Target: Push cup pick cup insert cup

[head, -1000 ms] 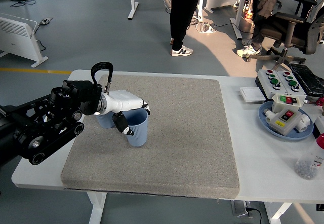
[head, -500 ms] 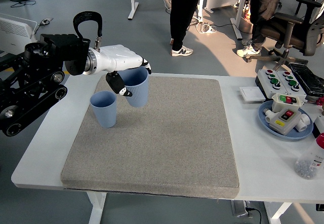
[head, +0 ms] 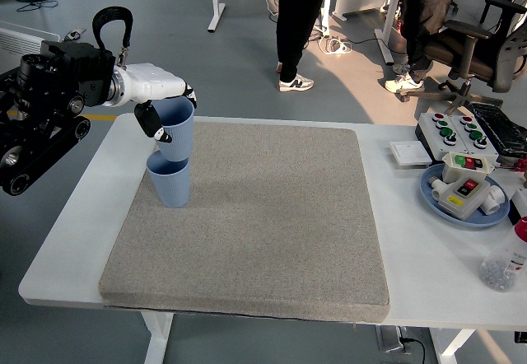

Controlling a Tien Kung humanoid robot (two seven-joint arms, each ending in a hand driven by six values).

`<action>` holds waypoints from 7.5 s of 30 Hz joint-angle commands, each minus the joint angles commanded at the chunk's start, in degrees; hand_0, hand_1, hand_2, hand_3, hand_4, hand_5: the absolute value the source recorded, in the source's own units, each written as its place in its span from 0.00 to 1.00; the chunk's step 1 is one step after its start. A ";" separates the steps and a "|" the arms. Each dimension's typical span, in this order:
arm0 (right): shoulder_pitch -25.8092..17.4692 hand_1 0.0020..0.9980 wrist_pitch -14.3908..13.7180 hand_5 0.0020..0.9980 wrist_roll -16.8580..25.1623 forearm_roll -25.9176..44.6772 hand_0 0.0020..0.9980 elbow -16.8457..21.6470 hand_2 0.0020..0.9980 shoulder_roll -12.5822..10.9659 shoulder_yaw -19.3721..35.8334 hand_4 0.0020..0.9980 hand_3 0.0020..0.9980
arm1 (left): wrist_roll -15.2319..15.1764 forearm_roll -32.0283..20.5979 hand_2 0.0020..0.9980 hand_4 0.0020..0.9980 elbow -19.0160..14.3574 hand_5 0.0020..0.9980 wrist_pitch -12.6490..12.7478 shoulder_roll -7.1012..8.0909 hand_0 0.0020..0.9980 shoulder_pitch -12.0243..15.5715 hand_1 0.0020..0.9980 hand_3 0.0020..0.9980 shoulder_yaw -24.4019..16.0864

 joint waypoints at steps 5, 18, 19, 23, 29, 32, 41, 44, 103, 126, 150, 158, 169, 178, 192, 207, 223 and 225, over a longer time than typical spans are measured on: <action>0.13 0.55 0.02 1.00 0.06 -0.08 0.53 0.00 0.50 -0.07 -0.05 0.20 0.60 | -0.69 2.25 0.53 0.51 1.75 0.00 1.23 -0.56 0.51 -0.34 0.52 0.53 0.81; 0.41 0.55 0.18 1.00 0.21 0.32 0.53 0.00 0.50 -0.15 -0.50 0.20 0.60 | -0.79 1.00 0.53 0.51 5.30 0.00 1.09 -1.13 0.51 -0.16 0.52 0.53 2.36; 0.42 0.55 0.18 1.00 0.22 0.34 0.53 0.00 0.50 -0.15 -0.51 0.20 0.60 | -0.84 0.78 0.53 0.51 5.33 0.00 1.08 -1.13 0.51 -0.15 0.52 0.53 2.33; 0.46 0.55 0.21 1.00 0.22 0.40 0.53 0.00 0.50 -0.16 -0.63 0.19 0.60 | -0.88 0.34 0.53 0.52 5.32 0.00 1.03 -1.13 0.51 -0.16 0.52 0.53 2.48; 0.47 0.55 0.28 1.00 0.24 0.60 0.53 0.00 0.50 -0.18 -0.90 0.19 0.60 | -1.17 -0.77 0.54 0.53 6.21 0.00 1.45 -1.28 0.50 -0.06 0.52 0.53 3.29; 0.47 0.55 0.29 1.00 0.26 0.68 0.53 0.00 0.50 -0.19 -0.92 0.19 0.60 | -1.51 -1.04 0.54 0.53 6.96 0.00 1.85 -1.28 0.50 0.03 0.52 0.53 3.73; 0.52 0.55 0.27 1.00 0.29 0.52 0.53 0.00 0.50 -0.22 -0.69 0.19 0.60 | -1.93 -2.70 0.62 0.81 7.85 0.09 2.61 -1.44 0.44 0.36 0.56 0.56 4.61; 0.53 0.55 0.28 1.00 0.30 0.64 0.53 0.00 0.50 -0.22 -0.76 0.19 0.60 | -2.11 -3.86 0.62 0.81 8.04 0.09 2.81 -1.44 0.44 0.58 0.56 0.56 4.76; 0.92 0.55 -0.40 1.00 0.47 0.01 0.53 0.00 0.50 -0.16 0.64 0.20 0.60 | 11.44 -41.90 0.84 0.59 -16.46 1.00 41.97 5.40 0.80 24.86 0.84 0.79 -22.53; 1.21 0.55 -1.27 1.00 0.44 -3.66 0.53 0.00 0.50 -0.39 5.32 0.20 0.60 | -4.44 -74.97 0.91 0.62 -45.41 1.00 40.13 -9.89 0.88 75.39 0.89 0.86 -46.76; 0.64 0.55 -1.18 1.00 0.14 -5.09 0.53 0.00 0.50 -0.64 6.33 0.19 0.59 | -5.99 -74.48 0.90 0.61 -43.43 1.00 41.13 -12.18 0.87 82.23 0.88 0.86 -41.01; 0.39 0.55 -1.25 1.00 -0.06 -6.33 0.53 0.00 0.50 -0.70 7.14 0.19 0.60 | -5.94 -74.64 0.90 0.61 -42.65 1.00 40.95 -12.29 0.87 82.22 0.88 0.86 -40.87; -0.01 0.55 -0.99 1.00 -0.33 -8.89 0.53 0.00 0.50 -0.75 8.14 0.19 0.59 | -6.53 -74.19 0.89 0.62 -41.86 1.00 41.72 -12.31 0.87 82.62 0.88 0.85 -41.40; -0.07 0.55 -0.77 1.00 -0.36 -10.84 0.53 0.00 0.50 -0.76 9.01 0.18 0.59 | -6.87 -74.11 0.89 0.61 -41.28 1.00 42.06 -12.14 0.87 83.28 0.88 0.85 -41.93; -0.25 0.55 -0.42 1.00 -0.60 -14.83 0.53 0.00 0.50 -0.62 11.51 0.18 0.59 | -7.29 -74.17 0.89 0.61 -40.58 1.00 42.34 -11.62 0.87 83.17 0.88 0.85 -42.20; -0.20 0.55 -0.42 1.00 0.38 -10.96 0.53 0.00 0.51 -0.91 8.56 0.17 0.59 | -7.20 -74.02 0.89 0.61 -40.92 1.00 42.51 -12.36 0.87 82.51 0.87 0.85 -43.90; 0.43 0.55 -0.62 1.00 1.08 -7.19 0.53 0.00 0.50 -0.80 5.98 0.17 0.59 | -6.84 -73.68 0.89 0.61 -40.93 1.00 42.60 -12.63 0.87 80.41 0.87 0.85 -45.07; 0.82 0.55 -0.74 1.00 1.27 -6.69 0.53 0.00 0.50 -0.87 5.68 0.17 0.59 | -6.80 -73.63 0.89 0.61 -40.90 1.00 42.68 -12.55 0.87 80.08 0.87 0.85 -45.22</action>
